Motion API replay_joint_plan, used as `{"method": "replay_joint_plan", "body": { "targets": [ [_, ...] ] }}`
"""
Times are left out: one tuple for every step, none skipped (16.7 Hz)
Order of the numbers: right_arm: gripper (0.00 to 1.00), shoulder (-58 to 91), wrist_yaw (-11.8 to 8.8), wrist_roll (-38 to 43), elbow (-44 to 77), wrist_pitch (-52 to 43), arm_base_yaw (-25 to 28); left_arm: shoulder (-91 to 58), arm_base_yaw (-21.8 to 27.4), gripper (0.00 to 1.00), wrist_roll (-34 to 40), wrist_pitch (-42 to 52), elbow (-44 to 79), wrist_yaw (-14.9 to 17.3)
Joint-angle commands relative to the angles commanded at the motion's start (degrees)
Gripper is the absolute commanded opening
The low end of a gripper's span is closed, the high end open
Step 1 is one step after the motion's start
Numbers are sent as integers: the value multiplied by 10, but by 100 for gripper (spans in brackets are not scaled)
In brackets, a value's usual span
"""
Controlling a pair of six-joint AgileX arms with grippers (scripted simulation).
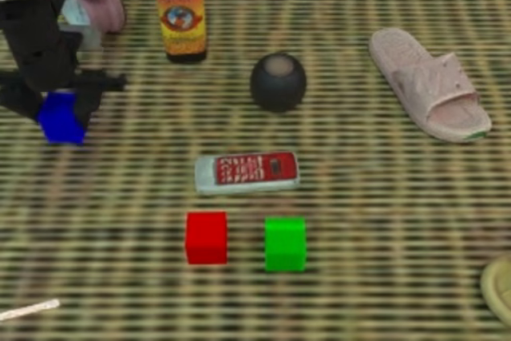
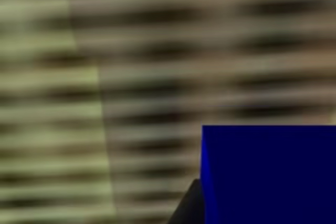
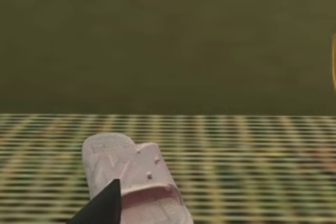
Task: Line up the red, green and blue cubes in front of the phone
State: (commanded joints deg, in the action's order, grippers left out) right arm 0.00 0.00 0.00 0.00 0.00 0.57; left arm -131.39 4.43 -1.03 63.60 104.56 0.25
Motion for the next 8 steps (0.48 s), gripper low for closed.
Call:
{"method": "replay_joint_plan", "body": {
  "targets": [
    [100,0,0,0,0,0,0,7,-2,0,0,18,13,0],
    [100,0,0,0,0,0,0,13,-3,0,0,31,22,0],
    [100,0,0,0,0,0,0,18,-4,0,1,37,26,0],
    [100,0,0,0,0,0,0,18,-4,0,1,38,27,0],
    [100,0,0,0,0,0,0,18,-4,0,1,38,27,0],
    [100,0,0,0,0,0,0,16,-1,0,0,36,26,-1],
    [100,0,0,0,0,0,0,16,1,0,1,37,27,-1],
    [100,0,0,0,0,0,0,13,7,0,7,39,31,-1]
  ]
}}
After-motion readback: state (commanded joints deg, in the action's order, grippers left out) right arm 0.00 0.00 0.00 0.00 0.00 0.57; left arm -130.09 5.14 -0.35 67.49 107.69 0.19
